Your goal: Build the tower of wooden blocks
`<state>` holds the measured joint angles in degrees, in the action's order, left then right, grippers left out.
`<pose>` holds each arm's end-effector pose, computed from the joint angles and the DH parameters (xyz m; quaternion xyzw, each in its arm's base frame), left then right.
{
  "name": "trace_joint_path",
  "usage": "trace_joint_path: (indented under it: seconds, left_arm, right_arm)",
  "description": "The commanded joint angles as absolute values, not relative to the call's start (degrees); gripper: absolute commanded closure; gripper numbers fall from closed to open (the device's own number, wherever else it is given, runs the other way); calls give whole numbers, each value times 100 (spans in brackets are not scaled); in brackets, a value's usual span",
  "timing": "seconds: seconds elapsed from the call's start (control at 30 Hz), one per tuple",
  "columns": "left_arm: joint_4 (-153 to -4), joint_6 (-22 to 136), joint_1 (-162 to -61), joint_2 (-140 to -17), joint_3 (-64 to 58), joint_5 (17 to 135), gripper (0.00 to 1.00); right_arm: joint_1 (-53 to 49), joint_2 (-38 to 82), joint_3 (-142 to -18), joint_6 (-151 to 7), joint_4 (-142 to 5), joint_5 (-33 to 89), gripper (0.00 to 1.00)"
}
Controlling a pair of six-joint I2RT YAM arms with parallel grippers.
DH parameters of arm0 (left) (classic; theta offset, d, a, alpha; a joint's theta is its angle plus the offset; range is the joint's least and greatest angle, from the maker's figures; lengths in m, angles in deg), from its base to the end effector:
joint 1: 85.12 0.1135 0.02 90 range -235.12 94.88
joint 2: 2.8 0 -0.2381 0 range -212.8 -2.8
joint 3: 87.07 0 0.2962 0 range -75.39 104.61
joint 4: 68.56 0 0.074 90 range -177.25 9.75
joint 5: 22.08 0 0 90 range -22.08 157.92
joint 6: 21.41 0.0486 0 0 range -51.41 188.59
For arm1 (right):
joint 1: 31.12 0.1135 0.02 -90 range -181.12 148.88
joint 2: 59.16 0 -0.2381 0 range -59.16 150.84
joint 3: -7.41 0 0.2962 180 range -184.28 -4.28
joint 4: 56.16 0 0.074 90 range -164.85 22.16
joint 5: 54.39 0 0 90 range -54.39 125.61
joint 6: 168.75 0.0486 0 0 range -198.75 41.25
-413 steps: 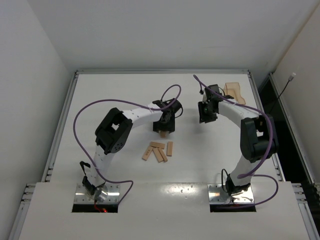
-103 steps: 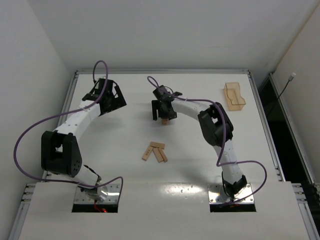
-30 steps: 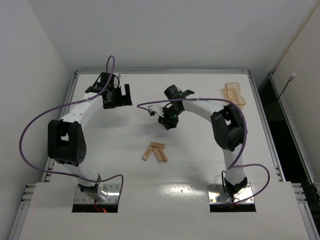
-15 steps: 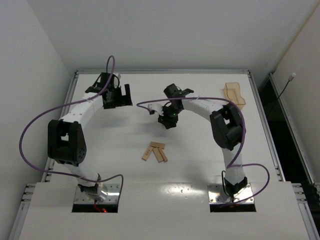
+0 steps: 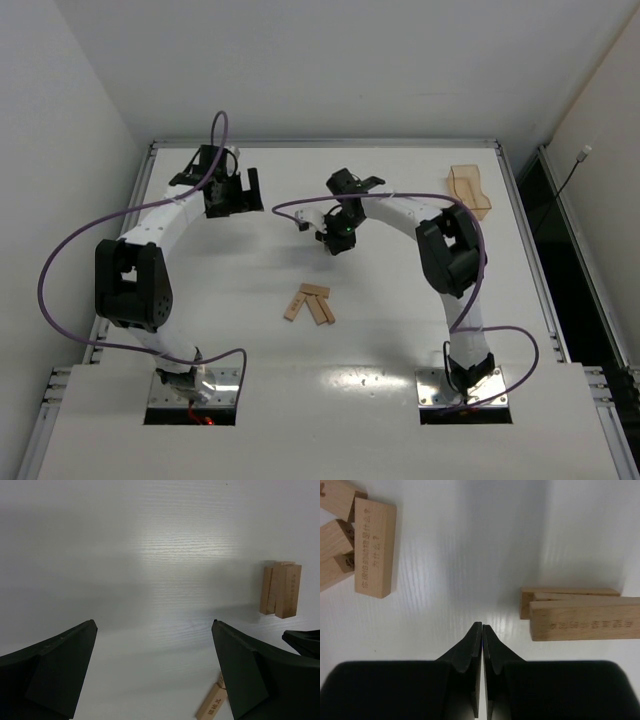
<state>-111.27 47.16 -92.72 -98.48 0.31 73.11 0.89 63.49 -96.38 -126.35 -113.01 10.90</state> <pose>0.4095 -0.0591 0.2125 -0.0984 0.9367 -0.1249 0.3120 0.3775 0.2600 0.1037 -0.6409 0.7276 0.1939 0.1492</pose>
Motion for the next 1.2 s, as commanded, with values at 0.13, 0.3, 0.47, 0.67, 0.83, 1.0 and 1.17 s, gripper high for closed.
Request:
trace_joint_path:
  seconds: [0.13,0.3,0.47,0.67,0.83,1.0,1.17]
  left_arm:
    - [-11049,4767,-9189,-9790,4,7468,5]
    - [-10812,4767,-9311,-9255,-708,7697,13]
    - [-10819,5109,-9995,-8762,-1350,7899,13]
    - [-11469,5672,-11014,-8911,-1290,7952,14]
    - [-11663,5734,-11886,-8692,-1746,7574,17]
    - [-11663,5558,-12133,-8630,-2195,7645,18]
    - [-11742,5444,-12616,-8823,-2133,7723,23]
  right_arm:
    - [61,5283,-8569,-12929,-10960,599,100]
    - [61,3632,-7154,-12237,-9986,598,100]
    - [0,2664,-6265,-10567,-9115,1396,71]
    - [-483,2100,-5886,-9299,-8806,2716,56]
    - [-1002,2100,-6202,-8782,-9043,3437,56]
    - [-1354,2048,-6536,-8535,-9342,3508,55]
    - [-1556,1802,-6484,-8535,-9448,3333,55]
